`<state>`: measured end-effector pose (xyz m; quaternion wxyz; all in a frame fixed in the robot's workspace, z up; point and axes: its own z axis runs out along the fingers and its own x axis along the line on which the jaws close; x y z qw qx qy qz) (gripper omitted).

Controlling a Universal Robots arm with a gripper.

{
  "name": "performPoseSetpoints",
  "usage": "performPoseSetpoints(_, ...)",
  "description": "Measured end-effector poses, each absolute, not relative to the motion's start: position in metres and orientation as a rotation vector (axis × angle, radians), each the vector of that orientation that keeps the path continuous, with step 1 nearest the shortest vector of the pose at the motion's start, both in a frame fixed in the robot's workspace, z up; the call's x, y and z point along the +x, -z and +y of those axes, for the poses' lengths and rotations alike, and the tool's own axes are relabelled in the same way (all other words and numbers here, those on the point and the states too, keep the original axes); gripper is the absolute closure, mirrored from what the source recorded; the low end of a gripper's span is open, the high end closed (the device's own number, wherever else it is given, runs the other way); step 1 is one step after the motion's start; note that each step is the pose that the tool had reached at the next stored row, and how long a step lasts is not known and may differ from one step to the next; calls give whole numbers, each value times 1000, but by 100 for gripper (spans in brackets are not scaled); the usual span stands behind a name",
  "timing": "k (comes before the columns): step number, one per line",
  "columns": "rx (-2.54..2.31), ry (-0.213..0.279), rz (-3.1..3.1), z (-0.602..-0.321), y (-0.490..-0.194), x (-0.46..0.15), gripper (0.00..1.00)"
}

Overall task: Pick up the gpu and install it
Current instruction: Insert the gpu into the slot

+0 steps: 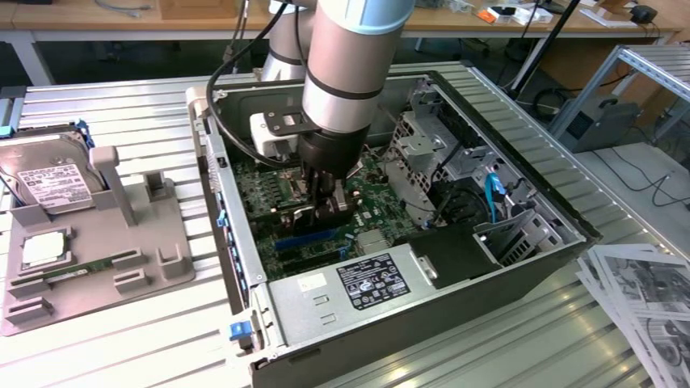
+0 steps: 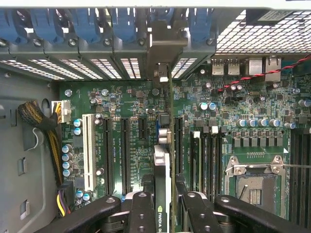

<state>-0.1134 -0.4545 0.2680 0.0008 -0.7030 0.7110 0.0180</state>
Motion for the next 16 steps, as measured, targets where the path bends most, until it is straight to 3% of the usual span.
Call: performPoseSetpoints(16,-2202,-67,2227,-454,-264,-113,73)
